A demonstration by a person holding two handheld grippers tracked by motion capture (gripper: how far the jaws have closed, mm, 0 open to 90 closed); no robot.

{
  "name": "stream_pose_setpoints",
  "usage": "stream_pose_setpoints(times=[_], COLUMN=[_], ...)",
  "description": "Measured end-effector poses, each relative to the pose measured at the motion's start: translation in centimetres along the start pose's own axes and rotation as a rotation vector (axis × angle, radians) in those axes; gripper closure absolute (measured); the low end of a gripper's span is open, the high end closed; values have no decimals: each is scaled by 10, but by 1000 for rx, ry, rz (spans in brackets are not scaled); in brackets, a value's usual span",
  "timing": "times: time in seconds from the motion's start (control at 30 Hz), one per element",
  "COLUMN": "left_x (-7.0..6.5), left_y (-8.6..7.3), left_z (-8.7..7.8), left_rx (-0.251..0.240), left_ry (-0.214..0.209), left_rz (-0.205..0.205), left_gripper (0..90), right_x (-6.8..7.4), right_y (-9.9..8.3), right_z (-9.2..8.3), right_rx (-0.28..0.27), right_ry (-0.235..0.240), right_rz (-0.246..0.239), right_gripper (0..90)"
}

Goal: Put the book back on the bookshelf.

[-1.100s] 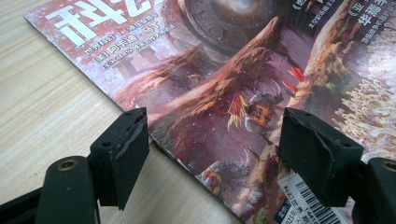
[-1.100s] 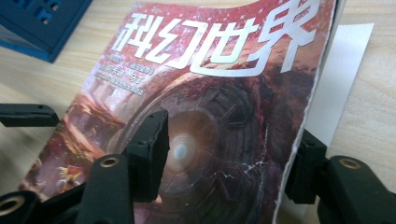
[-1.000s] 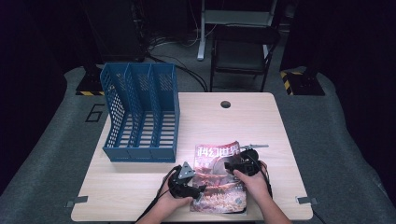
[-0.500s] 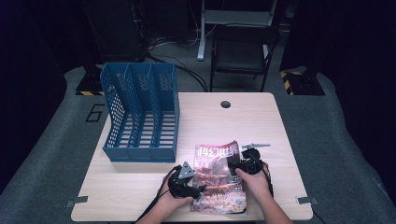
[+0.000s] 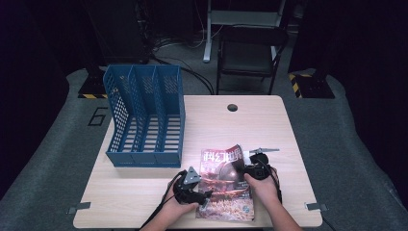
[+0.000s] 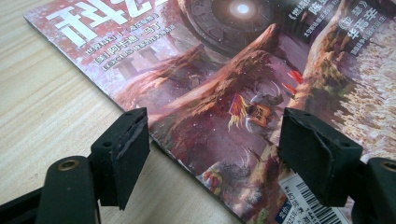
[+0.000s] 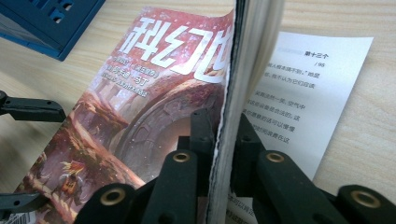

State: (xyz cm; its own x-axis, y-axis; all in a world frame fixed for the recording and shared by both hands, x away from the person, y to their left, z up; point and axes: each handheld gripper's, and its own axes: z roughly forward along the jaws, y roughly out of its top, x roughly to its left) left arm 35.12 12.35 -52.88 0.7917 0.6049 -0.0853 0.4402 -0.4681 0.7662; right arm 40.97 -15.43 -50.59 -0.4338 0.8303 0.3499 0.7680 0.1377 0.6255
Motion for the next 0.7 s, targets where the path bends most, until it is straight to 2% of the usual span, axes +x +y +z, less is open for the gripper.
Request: stream_pose_setpoints(times=[0.2, 0.3, 0.47, 0.6, 0.7], left_x=[1, 3, 4, 4, 4], left_y=[0, 1, 0, 1, 0], left_z=[0, -1, 0, 0, 1], left_rx=[3, 7, -6, -5, -8], left_ry=[-8, -9, -6, -18, -6], left_rz=[-4, 8, 8, -10, -10], left_gripper=[255, 257, 259, 273, 275], right_x=[2, 2, 3, 4, 4], right_y=[0, 0, 0, 1, 1], right_z=[-2, -2, -4, -4, -5], right_rx=[3, -1, -3, -7, -15], right_ry=[7, 8, 10, 12, 14], right_rz=[1, 1, 2, 1, 2], right_gripper=[857, 858, 860, 860, 861])
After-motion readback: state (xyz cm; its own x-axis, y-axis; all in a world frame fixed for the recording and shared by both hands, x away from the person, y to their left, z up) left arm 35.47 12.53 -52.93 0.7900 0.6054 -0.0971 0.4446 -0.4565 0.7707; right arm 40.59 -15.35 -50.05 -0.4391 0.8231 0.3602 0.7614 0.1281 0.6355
